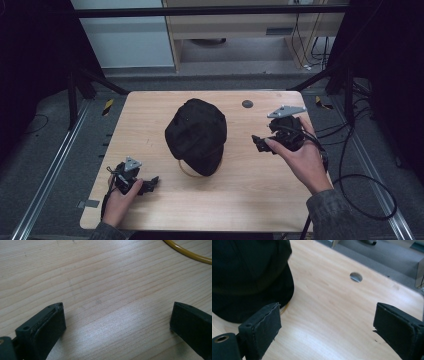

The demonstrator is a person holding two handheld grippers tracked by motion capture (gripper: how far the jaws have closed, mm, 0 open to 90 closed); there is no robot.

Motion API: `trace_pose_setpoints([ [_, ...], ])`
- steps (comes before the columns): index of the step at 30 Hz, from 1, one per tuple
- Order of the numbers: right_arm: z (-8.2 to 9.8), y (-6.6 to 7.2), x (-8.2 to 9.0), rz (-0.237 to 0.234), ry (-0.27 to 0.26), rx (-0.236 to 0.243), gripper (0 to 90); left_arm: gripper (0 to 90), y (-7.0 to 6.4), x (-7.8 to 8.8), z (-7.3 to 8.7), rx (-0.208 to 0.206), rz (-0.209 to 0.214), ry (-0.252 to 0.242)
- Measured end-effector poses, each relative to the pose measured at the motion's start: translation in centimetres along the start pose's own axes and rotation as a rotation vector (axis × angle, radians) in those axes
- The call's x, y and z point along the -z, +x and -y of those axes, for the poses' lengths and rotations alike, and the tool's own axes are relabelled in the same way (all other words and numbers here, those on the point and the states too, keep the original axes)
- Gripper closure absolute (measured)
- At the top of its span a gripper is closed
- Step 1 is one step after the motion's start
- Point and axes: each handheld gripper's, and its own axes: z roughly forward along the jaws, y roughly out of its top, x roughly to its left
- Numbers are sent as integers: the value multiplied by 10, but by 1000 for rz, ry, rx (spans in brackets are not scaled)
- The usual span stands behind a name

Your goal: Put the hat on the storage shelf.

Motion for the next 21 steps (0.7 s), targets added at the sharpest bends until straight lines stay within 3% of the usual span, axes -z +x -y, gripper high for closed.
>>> trace_pose_setpoints([
  [6,39,6,-17,-25,29,-30,87,0,0,0,0,0,0,0],
  [11,65,9,-32,-40,44,-88,92,0,0,0,0,0,0,0],
  [21,115,4,-73,-8,87,-222,108,0,0,0,0,-1,0,0],
])
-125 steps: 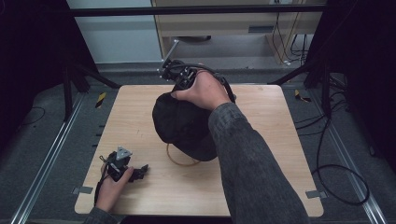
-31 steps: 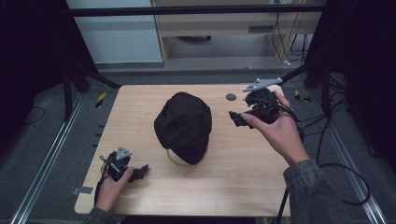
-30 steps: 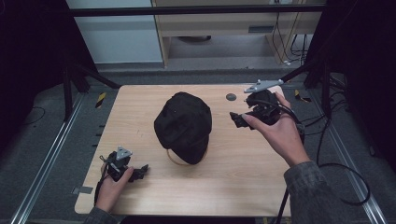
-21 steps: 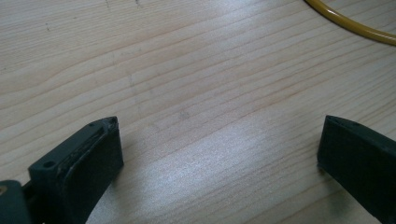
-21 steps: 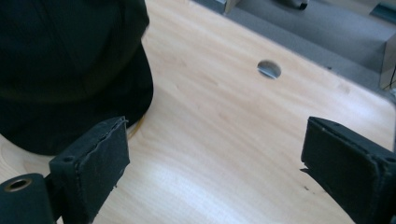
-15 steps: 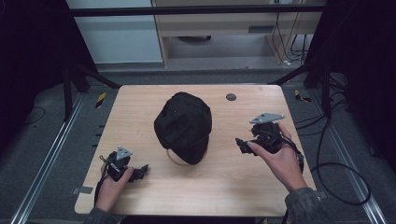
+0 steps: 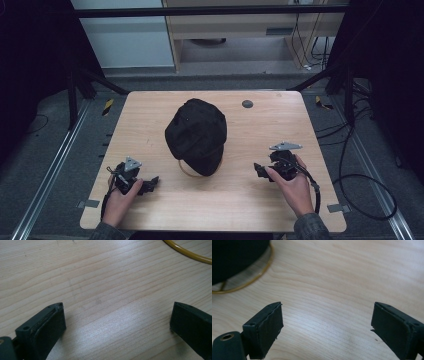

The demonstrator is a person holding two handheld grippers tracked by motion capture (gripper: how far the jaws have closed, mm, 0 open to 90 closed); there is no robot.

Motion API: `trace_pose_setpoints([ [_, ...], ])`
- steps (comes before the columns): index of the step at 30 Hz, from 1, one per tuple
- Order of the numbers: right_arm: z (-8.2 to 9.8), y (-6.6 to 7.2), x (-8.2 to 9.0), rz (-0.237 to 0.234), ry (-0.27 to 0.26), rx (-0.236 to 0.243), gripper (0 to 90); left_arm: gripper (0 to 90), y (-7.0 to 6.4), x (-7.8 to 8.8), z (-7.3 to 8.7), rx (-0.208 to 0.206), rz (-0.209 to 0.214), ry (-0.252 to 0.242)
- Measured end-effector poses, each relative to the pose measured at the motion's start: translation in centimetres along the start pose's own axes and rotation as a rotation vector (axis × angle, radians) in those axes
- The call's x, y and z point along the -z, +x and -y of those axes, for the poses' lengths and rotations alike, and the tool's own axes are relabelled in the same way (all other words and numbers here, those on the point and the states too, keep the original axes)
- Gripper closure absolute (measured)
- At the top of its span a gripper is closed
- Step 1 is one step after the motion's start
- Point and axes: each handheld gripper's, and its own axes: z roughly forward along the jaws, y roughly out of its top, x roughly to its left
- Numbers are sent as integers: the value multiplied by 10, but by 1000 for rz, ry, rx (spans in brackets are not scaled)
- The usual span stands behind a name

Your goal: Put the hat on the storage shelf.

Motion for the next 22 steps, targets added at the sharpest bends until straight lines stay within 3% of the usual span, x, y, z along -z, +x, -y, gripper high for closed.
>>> trace_pose_setpoints([
  [5,15,-7,-18,37,22,-42,107,0,0,0,0,-1,0,2],
  [11,31,-12,-32,130,26,-55,89,0,0,0,0,-1,0,2],
  [16,39,-12,-32,130,-37,-54,83,0,0,0,0,-1,0,2],
  [22,40,-13,-31,131,-36,-56,74,0,0,0,0,-3,2,2],
])
